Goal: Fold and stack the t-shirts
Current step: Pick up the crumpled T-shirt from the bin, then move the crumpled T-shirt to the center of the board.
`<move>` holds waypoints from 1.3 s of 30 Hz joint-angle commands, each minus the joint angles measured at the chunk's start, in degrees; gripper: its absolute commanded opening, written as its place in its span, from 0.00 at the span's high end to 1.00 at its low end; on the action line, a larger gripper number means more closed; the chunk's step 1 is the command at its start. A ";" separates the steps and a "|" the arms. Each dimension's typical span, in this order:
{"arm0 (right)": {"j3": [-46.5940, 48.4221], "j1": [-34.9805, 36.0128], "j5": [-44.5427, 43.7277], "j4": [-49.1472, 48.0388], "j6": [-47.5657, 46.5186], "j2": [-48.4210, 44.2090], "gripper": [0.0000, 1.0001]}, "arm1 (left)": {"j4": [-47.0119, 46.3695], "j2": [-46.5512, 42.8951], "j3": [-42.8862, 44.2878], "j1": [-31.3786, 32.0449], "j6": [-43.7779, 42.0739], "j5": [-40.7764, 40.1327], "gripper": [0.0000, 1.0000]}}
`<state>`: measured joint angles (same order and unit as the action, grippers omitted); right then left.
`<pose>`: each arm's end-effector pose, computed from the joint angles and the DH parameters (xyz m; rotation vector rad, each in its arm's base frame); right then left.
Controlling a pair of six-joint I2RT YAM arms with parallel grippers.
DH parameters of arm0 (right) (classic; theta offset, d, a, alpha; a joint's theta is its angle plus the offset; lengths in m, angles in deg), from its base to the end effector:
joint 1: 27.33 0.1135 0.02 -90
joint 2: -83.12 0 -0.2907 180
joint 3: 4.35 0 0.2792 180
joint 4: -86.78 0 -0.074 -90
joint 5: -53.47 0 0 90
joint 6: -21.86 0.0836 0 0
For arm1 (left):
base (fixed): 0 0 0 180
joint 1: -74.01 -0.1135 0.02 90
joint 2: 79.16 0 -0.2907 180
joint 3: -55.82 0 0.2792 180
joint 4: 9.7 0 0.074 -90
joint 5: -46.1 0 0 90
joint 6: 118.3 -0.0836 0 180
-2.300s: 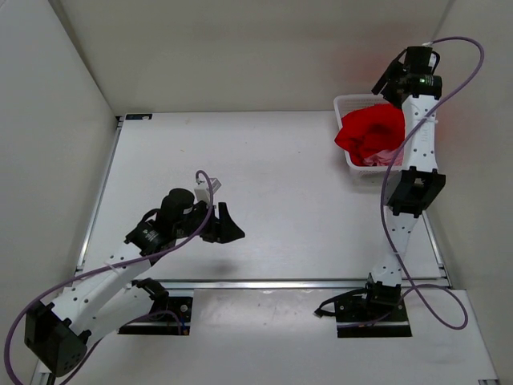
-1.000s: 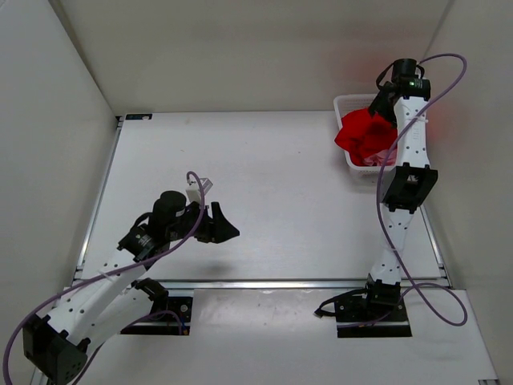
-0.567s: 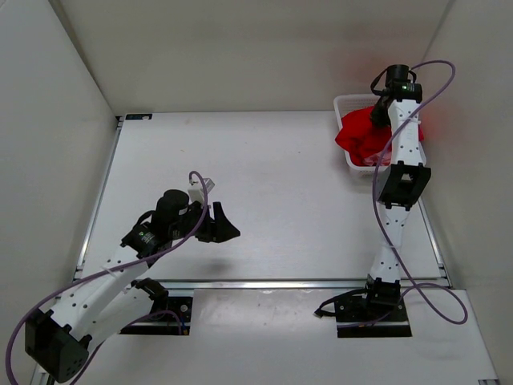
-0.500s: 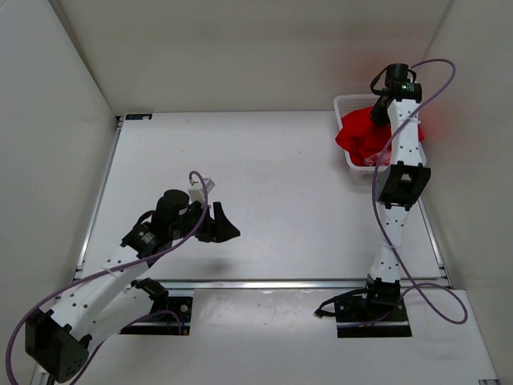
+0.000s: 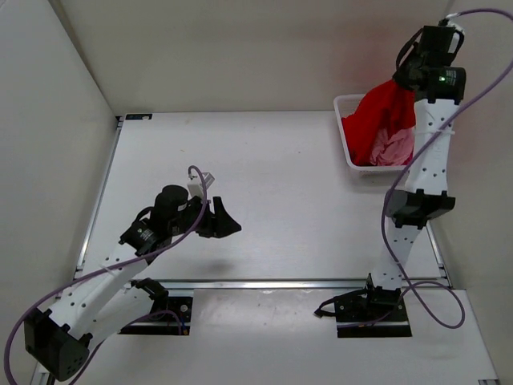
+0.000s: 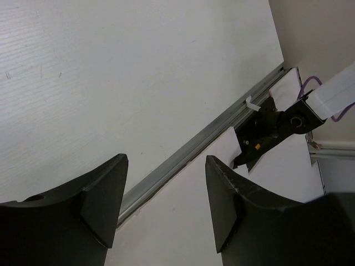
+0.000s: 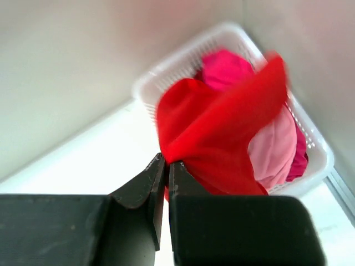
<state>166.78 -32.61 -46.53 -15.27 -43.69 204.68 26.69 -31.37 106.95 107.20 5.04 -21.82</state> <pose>0.4873 -0.0596 0.4994 0.6309 1.9590 0.0268 0.1756 -0.1524 0.2625 0.2395 2.2917 -1.0555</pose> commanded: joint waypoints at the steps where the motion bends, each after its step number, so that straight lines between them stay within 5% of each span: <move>1: 0.99 2.90 2.95 -3.13 -1.42 -9.05 1.00 | 1.58 -0.94 3.20 -0.40 -0.82 -0.99 0.31; 13: -15.53 30.92 11.84 -20.16 -2.13 -36.73 1.00 | 12.21 -6.74 9.53 -6.47 0.23 -13.38 0.21; 18: -14.66 31.74 20.78 -24.14 4.45 -37.97 1.00 | 15.11 -8.32 15.66 -9.02 -1.34 -19.08 0.16; 23: -20.54 31.29 23.00 -17.04 6.32 -37.10 1.00 | 19.33 -6.66 26.57 -9.37 -5.91 -24.02 0.16; 27: -36.60 35.69 13.62 -15.43 1.58 -40.68 0.99 | 20.83 -7.45 28.08 -10.69 -6.62 -22.97 0.16; 30: -57.77 29.21 20.62 -23.49 5.07 -46.91 1.00 | 18.91 -8.50 22.12 -12.18 -5.22 -17.62 0.16; 33: -77.62 23.06 24.85 -28.43 7.45 -51.66 0.82 | 15.31 -10.78 7.48 -12.97 -1.72 -8.40 0.14; 39: -84.81 20.03 20.30 -23.54 3.43 -53.89 0.49 | 15.82 -15.89 -2.60 -13.42 -3.28 -6.53 0.03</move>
<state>78.96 -14.10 -24.58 -36.05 -37.86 156.44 43.24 -43.87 103.32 93.93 2.33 -32.00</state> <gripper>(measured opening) 0.475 0.948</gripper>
